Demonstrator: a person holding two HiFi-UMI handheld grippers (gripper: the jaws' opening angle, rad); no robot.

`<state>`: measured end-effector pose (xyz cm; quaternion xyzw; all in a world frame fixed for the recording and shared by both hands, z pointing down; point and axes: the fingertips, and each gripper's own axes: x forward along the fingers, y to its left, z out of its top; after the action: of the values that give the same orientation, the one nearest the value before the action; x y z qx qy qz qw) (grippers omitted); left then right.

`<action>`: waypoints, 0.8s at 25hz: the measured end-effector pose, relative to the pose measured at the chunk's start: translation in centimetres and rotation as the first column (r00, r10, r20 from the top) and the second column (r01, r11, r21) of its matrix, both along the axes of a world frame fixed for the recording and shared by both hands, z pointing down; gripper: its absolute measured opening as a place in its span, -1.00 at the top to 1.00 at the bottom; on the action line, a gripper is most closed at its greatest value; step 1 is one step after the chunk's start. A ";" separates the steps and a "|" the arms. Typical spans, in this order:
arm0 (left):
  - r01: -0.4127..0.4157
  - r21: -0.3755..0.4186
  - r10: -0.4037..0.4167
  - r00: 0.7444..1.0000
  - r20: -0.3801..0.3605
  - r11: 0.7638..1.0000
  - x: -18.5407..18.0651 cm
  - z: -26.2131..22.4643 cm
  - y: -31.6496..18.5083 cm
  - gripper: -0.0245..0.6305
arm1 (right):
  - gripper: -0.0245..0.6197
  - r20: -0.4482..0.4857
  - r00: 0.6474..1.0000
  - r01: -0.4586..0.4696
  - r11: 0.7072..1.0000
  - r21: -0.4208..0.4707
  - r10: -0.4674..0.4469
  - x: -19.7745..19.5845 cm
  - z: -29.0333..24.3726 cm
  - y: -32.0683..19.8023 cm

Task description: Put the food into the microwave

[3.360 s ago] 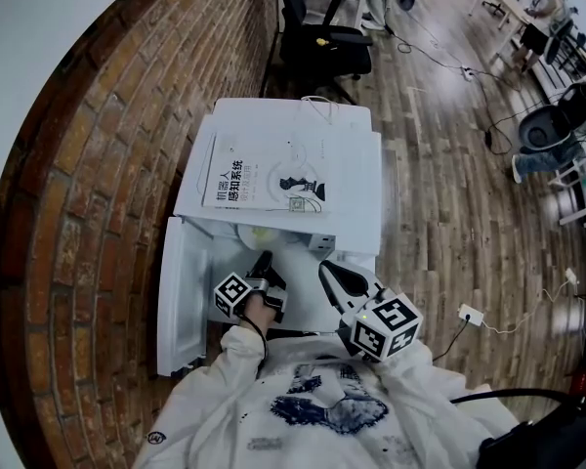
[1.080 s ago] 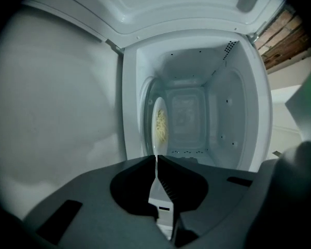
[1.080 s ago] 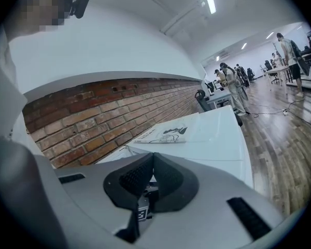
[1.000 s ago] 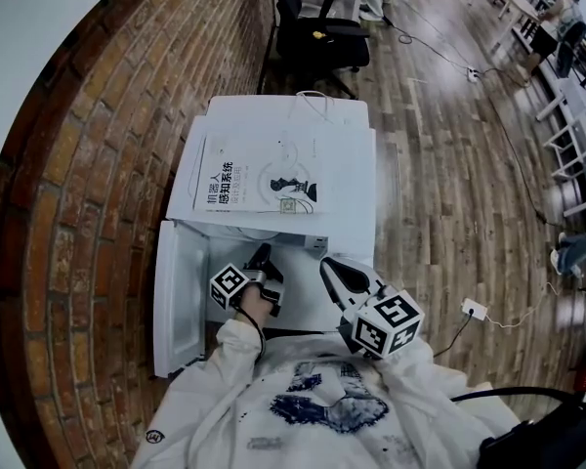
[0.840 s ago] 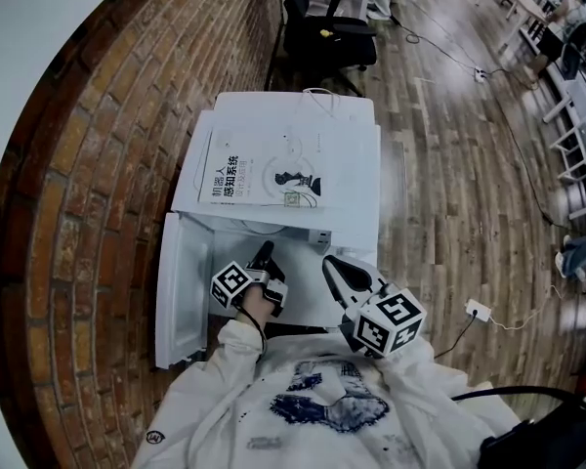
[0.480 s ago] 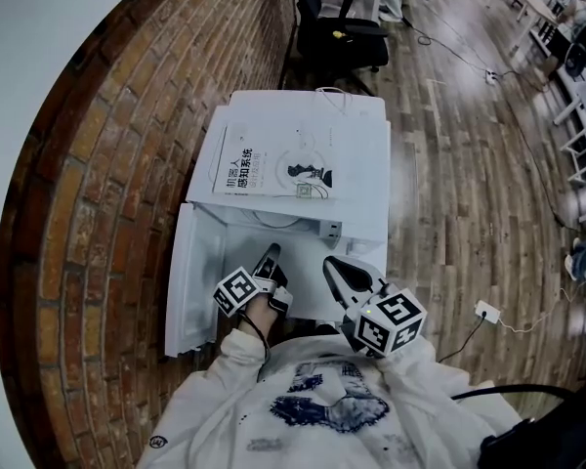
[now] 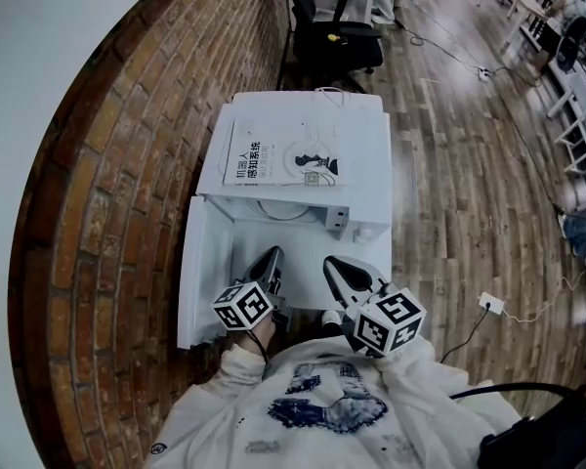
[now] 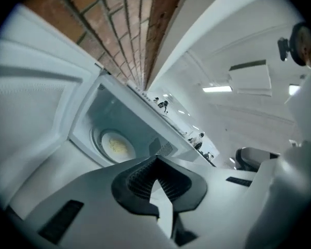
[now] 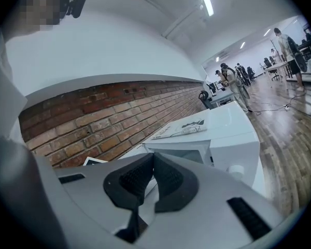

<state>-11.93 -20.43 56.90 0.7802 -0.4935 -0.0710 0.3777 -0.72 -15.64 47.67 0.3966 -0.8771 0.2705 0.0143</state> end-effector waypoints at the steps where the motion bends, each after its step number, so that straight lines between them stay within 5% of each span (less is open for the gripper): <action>1: -0.019 0.027 0.018 0.999 0.036 0.999 0.1 -0.9 0.4 0.90 | 0.88 0.000 1.000 -0.004 1.000 0.002 0.004 -0.2 -0.1 0.3; 8: -0.097 0.174 0.050 0.966 0.254 0.980 -0.4 -6.0 3.4 0.91 | 0.88 -0.009 0.999 -0.031 0.999 0.013 0.031 -1.6 -0.5 2.1; 13: -0.133 0.222 0.034 0.916 0.400 0.966 -1.3 -8.5 6.0 0.91 | 0.88 -0.015 0.999 -0.041 0.999 0.024 0.042 -2.6 -1.0 3.7; 20: -0.165 0.274 0.011 0.872 0.490 0.948 -2.0 -11.0 9.7 0.91 | 0.88 -0.043 0.996 -0.072 0.995 0.062 0.075 -3.3 -1.6 6.3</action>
<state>-13.90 -10.75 45.93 0.8441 -0.5182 0.0671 0.1200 -3.98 -9.38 46.11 0.4348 -0.8692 0.2352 0.0120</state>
